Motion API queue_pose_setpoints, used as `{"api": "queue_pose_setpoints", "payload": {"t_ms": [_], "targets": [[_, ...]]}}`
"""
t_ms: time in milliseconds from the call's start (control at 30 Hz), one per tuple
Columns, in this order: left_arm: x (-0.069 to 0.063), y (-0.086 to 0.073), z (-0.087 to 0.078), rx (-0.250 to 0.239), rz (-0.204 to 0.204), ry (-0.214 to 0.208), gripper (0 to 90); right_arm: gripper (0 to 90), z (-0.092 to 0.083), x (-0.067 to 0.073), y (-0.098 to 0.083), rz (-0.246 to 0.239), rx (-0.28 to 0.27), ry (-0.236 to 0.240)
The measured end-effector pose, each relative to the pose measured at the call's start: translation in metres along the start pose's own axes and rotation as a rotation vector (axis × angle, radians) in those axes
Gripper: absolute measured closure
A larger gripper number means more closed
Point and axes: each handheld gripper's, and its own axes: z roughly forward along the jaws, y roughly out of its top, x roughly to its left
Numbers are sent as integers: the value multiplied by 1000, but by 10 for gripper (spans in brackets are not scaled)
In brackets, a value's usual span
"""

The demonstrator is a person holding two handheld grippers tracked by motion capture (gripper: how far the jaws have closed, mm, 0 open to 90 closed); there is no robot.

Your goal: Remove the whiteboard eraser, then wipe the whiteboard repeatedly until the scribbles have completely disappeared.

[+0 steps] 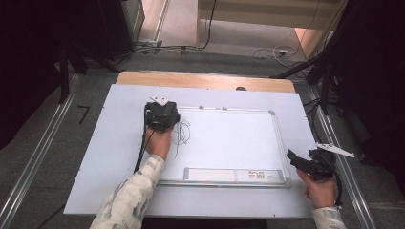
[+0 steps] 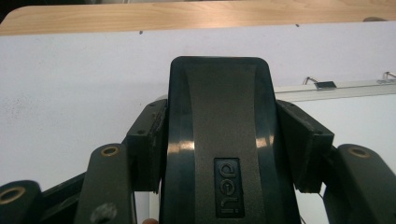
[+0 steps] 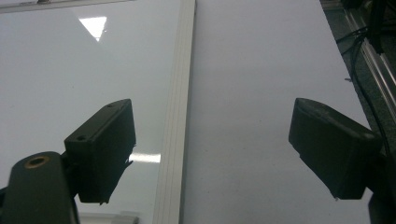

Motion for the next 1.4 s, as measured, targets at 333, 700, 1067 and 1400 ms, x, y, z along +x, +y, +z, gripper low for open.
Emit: {"api": "queue_pose_setpoints", "payload": {"t_ms": [333, 700, 1067, 1400], "targets": [[5, -7, -11, -10, 3, -25, 410, 135, 1, 1, 0, 1, 4, -1], [9, -12, -22, -9, 6, -42, 409, 135, 1, 2, 1, -5, 5, 4], [9, -15, -28, -2, 15, -81, 410, 135, 1, 3, 0, -6, 7, 0], [-3, -26, -34, 17, 50, -138, 410, 135, 1, 3, 0, -10, 8, 0]]}}
